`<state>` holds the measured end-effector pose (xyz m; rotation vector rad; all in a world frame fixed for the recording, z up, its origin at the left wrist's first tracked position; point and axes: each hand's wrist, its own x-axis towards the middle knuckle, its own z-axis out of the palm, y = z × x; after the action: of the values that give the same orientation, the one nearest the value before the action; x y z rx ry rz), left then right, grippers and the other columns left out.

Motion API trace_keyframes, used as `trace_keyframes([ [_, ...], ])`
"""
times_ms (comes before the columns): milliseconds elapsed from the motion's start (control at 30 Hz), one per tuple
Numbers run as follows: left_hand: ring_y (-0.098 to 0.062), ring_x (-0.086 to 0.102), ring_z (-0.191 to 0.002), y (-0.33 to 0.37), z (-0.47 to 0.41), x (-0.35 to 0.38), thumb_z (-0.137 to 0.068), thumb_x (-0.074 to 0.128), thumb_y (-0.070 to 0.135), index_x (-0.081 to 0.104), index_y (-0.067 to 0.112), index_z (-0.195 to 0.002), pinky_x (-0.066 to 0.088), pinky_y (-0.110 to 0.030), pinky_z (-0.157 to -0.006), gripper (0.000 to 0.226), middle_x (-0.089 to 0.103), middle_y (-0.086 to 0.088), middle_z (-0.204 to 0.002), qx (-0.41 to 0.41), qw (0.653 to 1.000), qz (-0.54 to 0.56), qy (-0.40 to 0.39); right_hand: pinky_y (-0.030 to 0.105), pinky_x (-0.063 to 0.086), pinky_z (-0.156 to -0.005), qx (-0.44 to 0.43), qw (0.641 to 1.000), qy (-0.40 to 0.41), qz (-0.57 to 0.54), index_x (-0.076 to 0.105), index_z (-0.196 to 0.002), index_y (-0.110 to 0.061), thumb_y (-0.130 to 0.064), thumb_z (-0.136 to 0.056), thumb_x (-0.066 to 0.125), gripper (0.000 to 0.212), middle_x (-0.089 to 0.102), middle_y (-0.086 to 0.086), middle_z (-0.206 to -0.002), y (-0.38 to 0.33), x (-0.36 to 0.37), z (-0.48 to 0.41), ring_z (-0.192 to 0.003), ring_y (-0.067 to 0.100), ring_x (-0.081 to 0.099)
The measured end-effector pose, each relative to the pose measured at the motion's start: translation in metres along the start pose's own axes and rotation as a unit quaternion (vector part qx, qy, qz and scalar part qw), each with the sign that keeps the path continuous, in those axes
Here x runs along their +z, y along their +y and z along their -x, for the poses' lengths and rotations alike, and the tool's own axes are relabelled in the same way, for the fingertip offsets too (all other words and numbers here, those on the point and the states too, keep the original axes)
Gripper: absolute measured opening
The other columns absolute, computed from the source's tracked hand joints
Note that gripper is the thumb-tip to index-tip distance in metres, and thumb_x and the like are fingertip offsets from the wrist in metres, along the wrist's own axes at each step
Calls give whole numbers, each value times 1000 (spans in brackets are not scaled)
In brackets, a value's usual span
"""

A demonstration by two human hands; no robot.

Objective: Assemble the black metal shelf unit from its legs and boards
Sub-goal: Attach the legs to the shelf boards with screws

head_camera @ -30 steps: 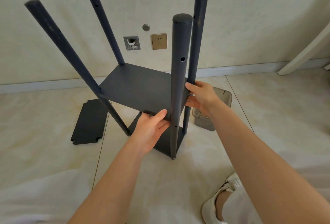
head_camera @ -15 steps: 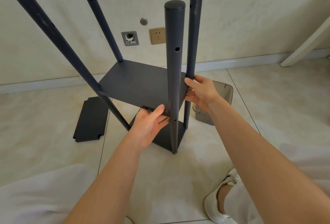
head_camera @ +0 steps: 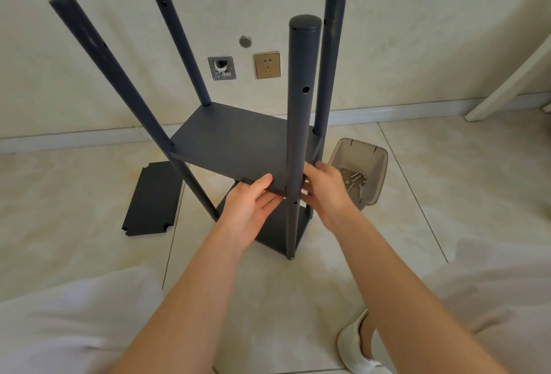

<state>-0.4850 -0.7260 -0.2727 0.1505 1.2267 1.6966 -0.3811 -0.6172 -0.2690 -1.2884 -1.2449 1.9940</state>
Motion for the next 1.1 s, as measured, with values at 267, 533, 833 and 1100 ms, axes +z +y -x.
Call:
trace_keyframes([
  [267, -29, 70, -110, 2, -7, 2, -95, 64, 2, 51, 15, -139, 58, -42, -89, 48, 66, -14, -127, 22, 996, 55, 60, 38, 54, -91, -42, 989, 27, 141, 58, -89, -30, -37, -104, 43, 23, 67, 7, -105, 20, 5, 23, -100, 23, 66],
  [533, -29, 70, -107, 2, -9, -1, -95, 65, 1, 46, 18, -144, 57, -43, -89, 55, 66, -11, -126, 12, 997, 58, 52, 36, 56, -82, -17, 985, 16, 172, 59, -91, -17, -18, -106, 39, 25, 68, 14, -107, 5, 6, 24, -99, 29, 68],
  [833, -25, 71, -99, 0, -9, -4, -93, 69, 6, 45, 20, -144, 58, -39, -85, 58, 66, -8, -120, 5, 997, 39, 65, 47, 54, -96, -7, 986, 16, 164, 60, -102, -14, -14, -105, 39, 21, 67, 14, -111, 5, 8, 24, -101, 31, 67],
  [1100, -18, 74, -80, -7, -13, -2, -88, 75, 6, 53, 23, -129, 62, -31, -70, 50, 69, -2, -106, 9, 994, 50, 94, 49, 53, -97, 11, 989, 60, 137, 62, -112, -7, -9, -104, 42, 21, 66, 19, -113, 8, 10, 21, -103, 34, 66],
])
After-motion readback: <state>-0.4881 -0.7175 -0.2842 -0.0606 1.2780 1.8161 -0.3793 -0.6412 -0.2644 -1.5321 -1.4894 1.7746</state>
